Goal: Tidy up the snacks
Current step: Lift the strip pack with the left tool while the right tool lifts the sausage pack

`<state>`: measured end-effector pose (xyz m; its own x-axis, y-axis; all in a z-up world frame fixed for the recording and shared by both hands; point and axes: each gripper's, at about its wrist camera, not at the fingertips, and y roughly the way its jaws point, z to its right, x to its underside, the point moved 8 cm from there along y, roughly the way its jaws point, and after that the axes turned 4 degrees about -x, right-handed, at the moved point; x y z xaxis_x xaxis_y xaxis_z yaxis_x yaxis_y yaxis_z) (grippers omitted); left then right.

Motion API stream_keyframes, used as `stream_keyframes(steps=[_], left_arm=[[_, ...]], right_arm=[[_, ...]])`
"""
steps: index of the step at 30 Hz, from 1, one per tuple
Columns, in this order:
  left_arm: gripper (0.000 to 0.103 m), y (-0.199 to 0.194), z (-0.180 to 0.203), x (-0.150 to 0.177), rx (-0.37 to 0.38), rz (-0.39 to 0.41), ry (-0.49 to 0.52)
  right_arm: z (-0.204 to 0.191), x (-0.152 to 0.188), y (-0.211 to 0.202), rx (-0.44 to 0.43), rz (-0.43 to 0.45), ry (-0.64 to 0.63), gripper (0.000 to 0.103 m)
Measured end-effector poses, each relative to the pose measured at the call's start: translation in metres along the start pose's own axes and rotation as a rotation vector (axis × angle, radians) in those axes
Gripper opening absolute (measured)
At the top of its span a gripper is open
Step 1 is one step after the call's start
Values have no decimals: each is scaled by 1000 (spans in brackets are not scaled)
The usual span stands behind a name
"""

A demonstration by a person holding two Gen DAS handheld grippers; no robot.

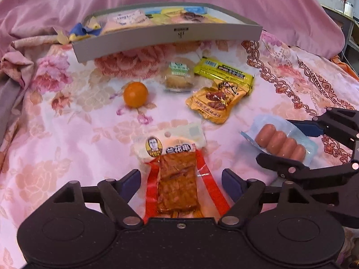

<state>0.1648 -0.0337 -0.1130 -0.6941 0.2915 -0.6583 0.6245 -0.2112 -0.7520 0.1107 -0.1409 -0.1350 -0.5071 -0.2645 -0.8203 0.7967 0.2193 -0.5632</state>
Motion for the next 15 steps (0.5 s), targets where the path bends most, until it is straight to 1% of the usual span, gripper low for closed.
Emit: stream_keyframes(steps=[2, 5, 8, 10, 12, 14, 15], left_arm=[[74, 3, -1, 2, 34, -23, -21], [65, 2, -4, 1, 45, -34, -36], [62, 0, -5, 0, 50, -33, -52], [60, -1, -6, 0, 51, -29, -62], [57, -3, -7, -2, 49, -22, -71], [50, -6, -8, -5, 48, -9, -79], [50, -6, -9, -5, 49, -8, -80]], right_arm=[[0, 0, 1, -4, -3, 2, 58], [-1, 2, 2, -6, -8, -1, 58], [1, 3, 4, -14, -17, 18, 60], [3, 4, 6, -33, -29, 60, 62], [8, 5, 8, -61, -43, 127, 66], [16, 6, 11, -98, -65, 214, 68], [18, 7, 13, -111, -77, 239, 69]])
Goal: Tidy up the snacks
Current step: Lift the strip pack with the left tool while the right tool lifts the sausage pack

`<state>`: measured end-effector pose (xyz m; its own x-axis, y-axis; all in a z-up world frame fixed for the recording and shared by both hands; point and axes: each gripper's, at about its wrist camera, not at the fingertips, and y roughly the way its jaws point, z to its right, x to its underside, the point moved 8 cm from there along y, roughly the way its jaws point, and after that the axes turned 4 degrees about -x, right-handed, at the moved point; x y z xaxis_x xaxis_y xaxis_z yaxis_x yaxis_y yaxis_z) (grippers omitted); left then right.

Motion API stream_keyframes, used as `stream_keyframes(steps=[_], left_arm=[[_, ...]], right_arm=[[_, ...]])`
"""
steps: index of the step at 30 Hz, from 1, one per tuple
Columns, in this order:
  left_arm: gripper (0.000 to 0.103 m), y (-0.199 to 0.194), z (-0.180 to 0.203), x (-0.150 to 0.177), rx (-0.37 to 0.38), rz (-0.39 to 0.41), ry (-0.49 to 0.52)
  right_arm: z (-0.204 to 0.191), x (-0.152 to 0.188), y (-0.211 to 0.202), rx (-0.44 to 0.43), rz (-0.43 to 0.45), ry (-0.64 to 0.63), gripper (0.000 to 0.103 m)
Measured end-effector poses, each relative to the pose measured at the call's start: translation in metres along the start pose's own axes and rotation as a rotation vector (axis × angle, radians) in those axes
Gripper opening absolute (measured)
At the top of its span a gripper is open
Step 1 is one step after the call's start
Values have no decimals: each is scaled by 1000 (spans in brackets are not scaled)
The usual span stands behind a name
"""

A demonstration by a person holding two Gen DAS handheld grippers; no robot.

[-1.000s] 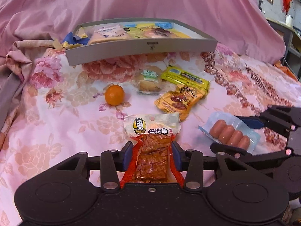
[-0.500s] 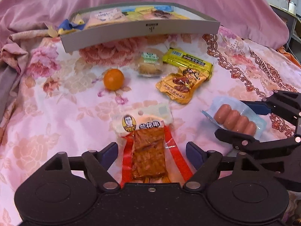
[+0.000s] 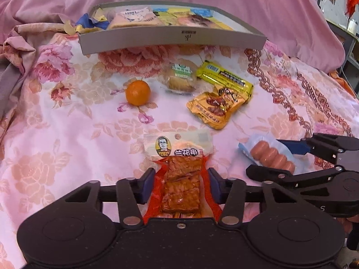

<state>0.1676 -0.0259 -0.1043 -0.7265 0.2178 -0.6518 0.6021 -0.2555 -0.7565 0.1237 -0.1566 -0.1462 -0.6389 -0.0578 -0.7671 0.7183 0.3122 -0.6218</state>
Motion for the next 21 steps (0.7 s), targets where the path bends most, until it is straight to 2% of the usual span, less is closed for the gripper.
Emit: stream_keyframes(steps=[3, 7, 8, 14, 21], left_arm=[[47, 0, -1, 0, -3, -1, -2], [42, -3, -2, -1, 6, 3, -22], [38, -4, -2, -1, 9, 8, -24], [38, -6, -1, -2, 13, 15, -28], [38, -13, -7, -7, 35, 64, -100]], right_arm=[[0, -1, 2, 3, -28, 3, 69], [-9, 0, 2, 38, -52, -22, 59], [-10, -1, 1, 42, -52, -26, 58], [-18, -2, -5, 61, -37, -96, 53], [-25, -4, -11, 77, 6, -166, 53]])
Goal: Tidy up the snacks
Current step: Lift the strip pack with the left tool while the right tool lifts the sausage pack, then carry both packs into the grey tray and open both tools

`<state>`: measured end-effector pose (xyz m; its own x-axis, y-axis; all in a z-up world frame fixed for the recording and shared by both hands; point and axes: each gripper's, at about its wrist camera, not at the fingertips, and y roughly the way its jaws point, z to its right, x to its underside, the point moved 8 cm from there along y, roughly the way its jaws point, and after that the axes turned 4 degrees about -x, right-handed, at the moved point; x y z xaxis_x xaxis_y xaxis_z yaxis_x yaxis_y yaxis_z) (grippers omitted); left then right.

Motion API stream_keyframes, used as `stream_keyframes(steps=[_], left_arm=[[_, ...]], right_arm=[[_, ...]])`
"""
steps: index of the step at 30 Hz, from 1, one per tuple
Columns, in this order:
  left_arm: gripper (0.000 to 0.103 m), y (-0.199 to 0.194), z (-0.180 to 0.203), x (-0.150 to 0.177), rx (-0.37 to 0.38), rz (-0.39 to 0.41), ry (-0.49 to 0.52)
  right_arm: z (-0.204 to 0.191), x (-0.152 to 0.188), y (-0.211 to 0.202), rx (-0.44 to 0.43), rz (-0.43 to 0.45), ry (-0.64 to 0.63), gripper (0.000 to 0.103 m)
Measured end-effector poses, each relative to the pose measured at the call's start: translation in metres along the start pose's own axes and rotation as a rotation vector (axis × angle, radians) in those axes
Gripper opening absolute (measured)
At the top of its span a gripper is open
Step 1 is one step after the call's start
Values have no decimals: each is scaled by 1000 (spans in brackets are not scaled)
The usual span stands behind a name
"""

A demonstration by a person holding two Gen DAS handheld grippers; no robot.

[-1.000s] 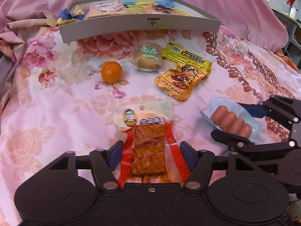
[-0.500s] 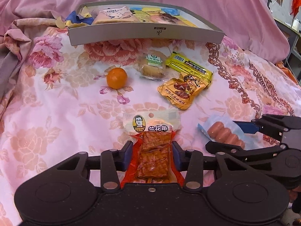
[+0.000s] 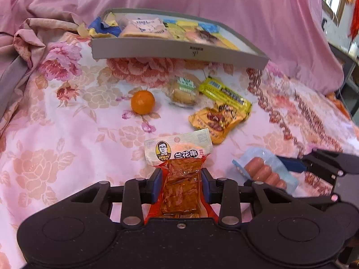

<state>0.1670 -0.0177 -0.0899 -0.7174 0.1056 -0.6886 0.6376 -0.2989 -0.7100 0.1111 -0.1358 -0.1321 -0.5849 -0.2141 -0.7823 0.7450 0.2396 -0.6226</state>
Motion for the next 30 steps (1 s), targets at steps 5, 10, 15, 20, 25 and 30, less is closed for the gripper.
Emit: stream_keyframes(steps=[5, 10, 15, 20, 25, 30], left_arm=[[38, -5, 1, -3, 15, 46, -26], [38, -11, 0, -9, 20, 106, -53], [38, -18, -1, -24, 10, 176, -74], [38, -25, -3, -55, -2, 252, -102], [38, -30, -4, -109, -19, 343, -100], [38, -24, -10, -179, -46, 426, -82]], right_arm=[[-1, -2, -3, -4, 28, -7, 53], [-3, -6, -7, 4, 66, -34, 53], [-1, -15, -12, 6, 115, -40, 53], [4, -36, -15, 17, 166, -66, 53], [20, -73, -15, 23, 224, -73, 54], [48, -122, -10, 38, 282, -82, 54]])
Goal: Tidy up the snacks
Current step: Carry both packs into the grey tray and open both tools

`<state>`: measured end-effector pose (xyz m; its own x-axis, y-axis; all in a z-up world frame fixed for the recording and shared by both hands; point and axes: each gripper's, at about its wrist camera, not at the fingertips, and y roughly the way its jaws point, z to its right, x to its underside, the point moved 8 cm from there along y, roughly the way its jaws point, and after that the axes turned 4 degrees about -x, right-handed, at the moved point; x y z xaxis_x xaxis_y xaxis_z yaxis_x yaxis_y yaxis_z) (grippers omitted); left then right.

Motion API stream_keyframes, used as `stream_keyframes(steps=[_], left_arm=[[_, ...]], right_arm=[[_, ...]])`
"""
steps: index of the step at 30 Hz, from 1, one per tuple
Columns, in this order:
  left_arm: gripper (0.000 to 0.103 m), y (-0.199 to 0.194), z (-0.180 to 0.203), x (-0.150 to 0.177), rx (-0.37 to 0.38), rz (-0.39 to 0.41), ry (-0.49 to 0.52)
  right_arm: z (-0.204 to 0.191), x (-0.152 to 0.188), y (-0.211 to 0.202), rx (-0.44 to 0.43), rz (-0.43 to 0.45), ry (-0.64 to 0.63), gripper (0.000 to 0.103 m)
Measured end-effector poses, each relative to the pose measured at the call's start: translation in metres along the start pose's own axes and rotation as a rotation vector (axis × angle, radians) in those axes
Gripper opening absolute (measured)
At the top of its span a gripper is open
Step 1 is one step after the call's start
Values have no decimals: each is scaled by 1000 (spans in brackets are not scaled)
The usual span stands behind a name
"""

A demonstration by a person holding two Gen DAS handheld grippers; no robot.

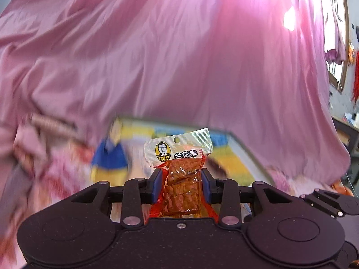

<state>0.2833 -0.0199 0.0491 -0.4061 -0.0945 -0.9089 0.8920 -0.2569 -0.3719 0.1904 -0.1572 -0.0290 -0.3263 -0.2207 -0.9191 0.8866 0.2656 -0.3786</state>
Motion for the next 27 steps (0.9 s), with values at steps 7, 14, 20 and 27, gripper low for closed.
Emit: stream_keyframes(steps=[7, 14, 20, 27], left_arm=[[39, 63, -5, -51, -57, 50, 30], [39, 121, -22, -58, -96, 5, 25], [40, 155, -35, -42, -132, -89, 12], [34, 164, -35, -32, -136, -105, 43]], right_arm=[[43, -53, 56, 31, 43, -17, 54], [68, -80, 118, 43, 45, 5, 55], [70, -75, 162, 22, 1, 42, 55], [68, -54, 185, 17, -60, 57, 59]])
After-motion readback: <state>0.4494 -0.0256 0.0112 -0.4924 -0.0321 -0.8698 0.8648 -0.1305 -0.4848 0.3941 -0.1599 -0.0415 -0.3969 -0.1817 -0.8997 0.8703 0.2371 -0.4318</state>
